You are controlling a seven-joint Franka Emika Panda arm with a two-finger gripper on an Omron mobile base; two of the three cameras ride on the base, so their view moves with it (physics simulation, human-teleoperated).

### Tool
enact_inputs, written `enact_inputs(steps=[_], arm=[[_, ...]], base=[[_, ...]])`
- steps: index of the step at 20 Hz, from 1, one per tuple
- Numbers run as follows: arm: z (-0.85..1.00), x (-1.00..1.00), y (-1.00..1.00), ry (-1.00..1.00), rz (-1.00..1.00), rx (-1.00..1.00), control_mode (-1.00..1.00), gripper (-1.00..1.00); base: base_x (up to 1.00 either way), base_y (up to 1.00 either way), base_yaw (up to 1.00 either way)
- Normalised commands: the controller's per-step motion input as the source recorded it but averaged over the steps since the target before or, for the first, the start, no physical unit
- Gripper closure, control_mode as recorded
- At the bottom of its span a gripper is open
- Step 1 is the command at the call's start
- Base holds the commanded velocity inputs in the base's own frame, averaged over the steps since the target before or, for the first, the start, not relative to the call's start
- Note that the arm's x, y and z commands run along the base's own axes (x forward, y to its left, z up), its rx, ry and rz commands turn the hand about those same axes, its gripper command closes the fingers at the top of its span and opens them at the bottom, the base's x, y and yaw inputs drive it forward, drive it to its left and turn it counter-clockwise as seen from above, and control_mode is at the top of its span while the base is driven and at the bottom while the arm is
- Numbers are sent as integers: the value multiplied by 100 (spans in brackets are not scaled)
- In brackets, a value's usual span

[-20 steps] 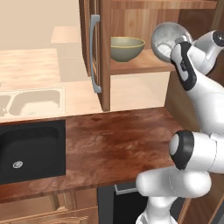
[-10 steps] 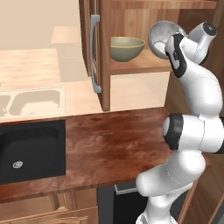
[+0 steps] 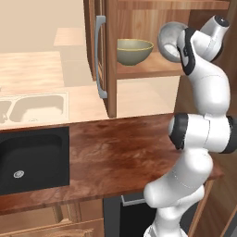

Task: Open the cabinet. Pick the bowls from the counter and place them in the cabinet. Then close the cabinet.

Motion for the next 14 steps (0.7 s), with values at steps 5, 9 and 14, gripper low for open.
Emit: enact_inputs(steps=[5, 9, 14], arm=[[-35, 0, 0, 7, 2, 0, -100, 100], [-36, -1, -1, 5, 1, 0, -100, 100], [-33, -7, -1, 0, 0, 0, -100, 100]], base=[[0, 0, 0], [0, 0, 0], [0, 0, 0]])
